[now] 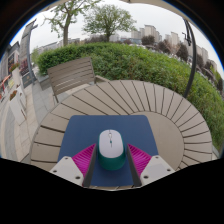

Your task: Arrange mouse

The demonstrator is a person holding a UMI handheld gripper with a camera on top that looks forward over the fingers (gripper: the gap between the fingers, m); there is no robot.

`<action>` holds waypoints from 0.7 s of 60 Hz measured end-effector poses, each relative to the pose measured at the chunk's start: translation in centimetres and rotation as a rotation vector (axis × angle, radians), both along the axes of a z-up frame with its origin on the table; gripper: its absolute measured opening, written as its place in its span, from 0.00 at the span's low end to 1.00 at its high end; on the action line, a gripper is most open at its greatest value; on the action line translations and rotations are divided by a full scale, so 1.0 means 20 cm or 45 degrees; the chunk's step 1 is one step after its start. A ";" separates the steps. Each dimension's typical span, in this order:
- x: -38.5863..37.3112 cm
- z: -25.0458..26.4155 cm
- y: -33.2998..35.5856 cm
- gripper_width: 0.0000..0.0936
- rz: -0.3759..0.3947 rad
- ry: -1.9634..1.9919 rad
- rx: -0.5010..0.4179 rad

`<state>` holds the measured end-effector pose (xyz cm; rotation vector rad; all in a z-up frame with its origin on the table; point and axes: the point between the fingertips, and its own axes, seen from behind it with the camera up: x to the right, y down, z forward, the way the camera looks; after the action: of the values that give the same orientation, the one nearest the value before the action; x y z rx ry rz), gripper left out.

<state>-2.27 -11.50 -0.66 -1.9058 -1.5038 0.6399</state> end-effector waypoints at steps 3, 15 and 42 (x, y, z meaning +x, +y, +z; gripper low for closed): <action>0.03 0.03 0.01 0.89 -0.042 -0.031 -0.006; 0.37 0.48 -0.06 0.90 -0.059 -0.105 -0.036; 0.97 1.02 -0.13 0.91 -0.146 -0.111 0.002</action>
<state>17.08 -14.18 19.82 -2.0254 -1.4348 0.5103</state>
